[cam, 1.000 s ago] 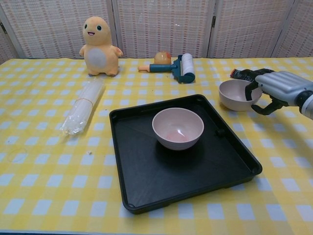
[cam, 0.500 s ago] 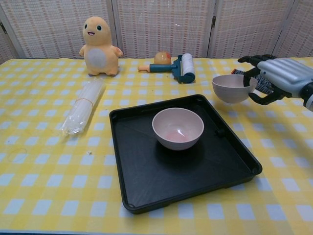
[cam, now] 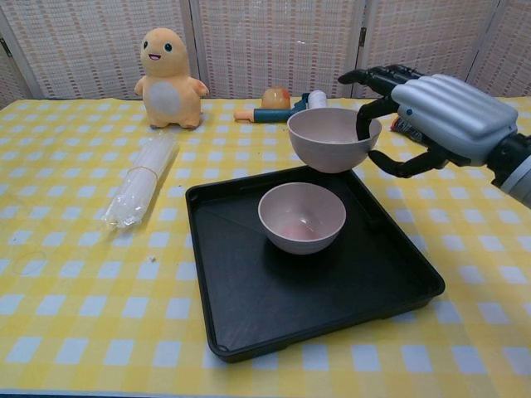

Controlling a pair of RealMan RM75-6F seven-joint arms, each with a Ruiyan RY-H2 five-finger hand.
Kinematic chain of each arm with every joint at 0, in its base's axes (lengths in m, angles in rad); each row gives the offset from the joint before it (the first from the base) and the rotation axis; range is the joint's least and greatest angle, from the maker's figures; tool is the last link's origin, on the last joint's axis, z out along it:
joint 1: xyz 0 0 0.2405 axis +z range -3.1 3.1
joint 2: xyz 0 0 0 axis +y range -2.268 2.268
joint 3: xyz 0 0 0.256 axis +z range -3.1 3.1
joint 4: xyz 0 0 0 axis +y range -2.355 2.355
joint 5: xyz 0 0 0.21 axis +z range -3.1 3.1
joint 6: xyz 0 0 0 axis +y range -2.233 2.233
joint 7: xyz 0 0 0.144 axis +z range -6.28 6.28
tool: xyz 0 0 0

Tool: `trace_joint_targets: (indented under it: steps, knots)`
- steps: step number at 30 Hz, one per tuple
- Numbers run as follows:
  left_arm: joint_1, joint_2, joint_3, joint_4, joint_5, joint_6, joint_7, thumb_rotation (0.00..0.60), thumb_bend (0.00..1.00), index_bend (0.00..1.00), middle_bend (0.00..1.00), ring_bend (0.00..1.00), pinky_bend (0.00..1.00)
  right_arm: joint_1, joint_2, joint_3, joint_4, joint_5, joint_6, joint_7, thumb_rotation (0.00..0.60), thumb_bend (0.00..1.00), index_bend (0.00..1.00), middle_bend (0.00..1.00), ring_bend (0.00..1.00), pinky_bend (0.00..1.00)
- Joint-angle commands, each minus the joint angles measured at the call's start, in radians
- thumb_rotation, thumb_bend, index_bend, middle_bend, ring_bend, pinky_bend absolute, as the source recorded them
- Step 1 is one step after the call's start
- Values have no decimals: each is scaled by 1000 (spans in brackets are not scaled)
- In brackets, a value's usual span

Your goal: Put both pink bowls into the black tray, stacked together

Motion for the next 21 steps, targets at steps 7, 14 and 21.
trace_joint_targets:
  steps: [7, 14, 21]
  knots:
    - [6, 10, 1, -4, 5, 12, -16, 600, 220, 0, 10, 0, 0, -2, -33, -40, -37, -68, 18, -78, 600, 489, 703, 96, 44, 0]
    - [4, 15, 4, -4, 0, 0, -28, 600, 220, 0, 10, 0, 0, -5, -90, -45, 16, -61, 4, -50, 600, 489, 703, 99, 47, 0]
    - [9, 21, 8, -11, 12, 11, -35, 600, 220, 0, 10, 0, 0, -14, -156, -49, 105, -66, 24, 9, 600, 489, 702, 112, 50, 0]
